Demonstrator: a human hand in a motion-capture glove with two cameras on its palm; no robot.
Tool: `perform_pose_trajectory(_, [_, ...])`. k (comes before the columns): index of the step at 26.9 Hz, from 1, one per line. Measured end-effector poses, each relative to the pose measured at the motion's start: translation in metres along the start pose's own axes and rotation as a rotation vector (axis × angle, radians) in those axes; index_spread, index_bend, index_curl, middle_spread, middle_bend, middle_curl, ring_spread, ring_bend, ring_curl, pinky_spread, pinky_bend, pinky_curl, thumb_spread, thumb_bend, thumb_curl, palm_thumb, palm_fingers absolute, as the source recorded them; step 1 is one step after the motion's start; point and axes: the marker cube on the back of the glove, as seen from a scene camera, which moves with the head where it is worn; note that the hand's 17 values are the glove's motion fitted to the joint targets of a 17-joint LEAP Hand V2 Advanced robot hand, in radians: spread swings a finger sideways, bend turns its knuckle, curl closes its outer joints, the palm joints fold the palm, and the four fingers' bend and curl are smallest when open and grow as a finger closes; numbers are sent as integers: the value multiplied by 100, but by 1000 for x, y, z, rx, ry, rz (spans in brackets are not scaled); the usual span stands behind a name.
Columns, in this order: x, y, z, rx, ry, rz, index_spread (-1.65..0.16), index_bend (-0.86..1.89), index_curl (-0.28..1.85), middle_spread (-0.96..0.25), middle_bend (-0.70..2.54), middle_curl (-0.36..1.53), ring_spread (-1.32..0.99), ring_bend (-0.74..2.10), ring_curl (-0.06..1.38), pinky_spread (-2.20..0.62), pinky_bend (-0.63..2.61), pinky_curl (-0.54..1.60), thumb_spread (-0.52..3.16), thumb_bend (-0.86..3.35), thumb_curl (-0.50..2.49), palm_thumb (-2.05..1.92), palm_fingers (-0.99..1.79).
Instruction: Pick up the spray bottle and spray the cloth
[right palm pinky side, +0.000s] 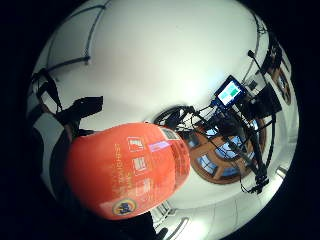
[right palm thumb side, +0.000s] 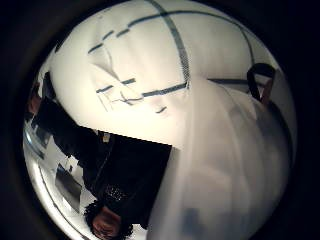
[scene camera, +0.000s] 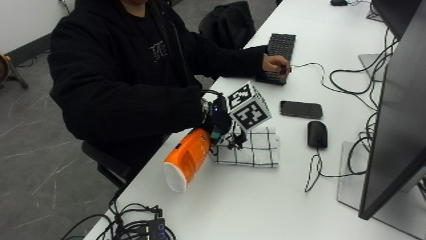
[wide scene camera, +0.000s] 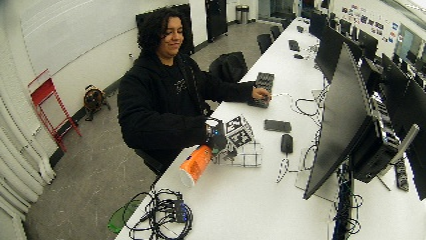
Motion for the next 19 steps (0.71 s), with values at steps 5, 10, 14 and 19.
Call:
perform_pose_trajectory(5, [-21, 14, -32, 126, -35, -93, -28, 41, 60, -18, 66, 57, -20, 68, 49, -29, 44, 41, 29, -3, 81, 91, 136])
perform_pose_trajectory(10, [-54, 25, -71, 286, -80, -215, -28, 41, 61, -18, 66, 56, -20, 69, 48, -30, 43, 41, 30, -3, 82, 91, 136])
perform_pose_trajectory(14, [-82, 31, -103, 428, -136, -342, -28, 41, 61, -18, 66, 56, -20, 69, 48, -30, 43, 40, 30, -3, 82, 91, 136])
perform_pose_trajectory(19, [-120, 34, -147, 633, -304, -530, -28, 40, 61, -19, 66, 56, -20, 69, 48, -30, 42, 40, 30, -3, 82, 91, 137])
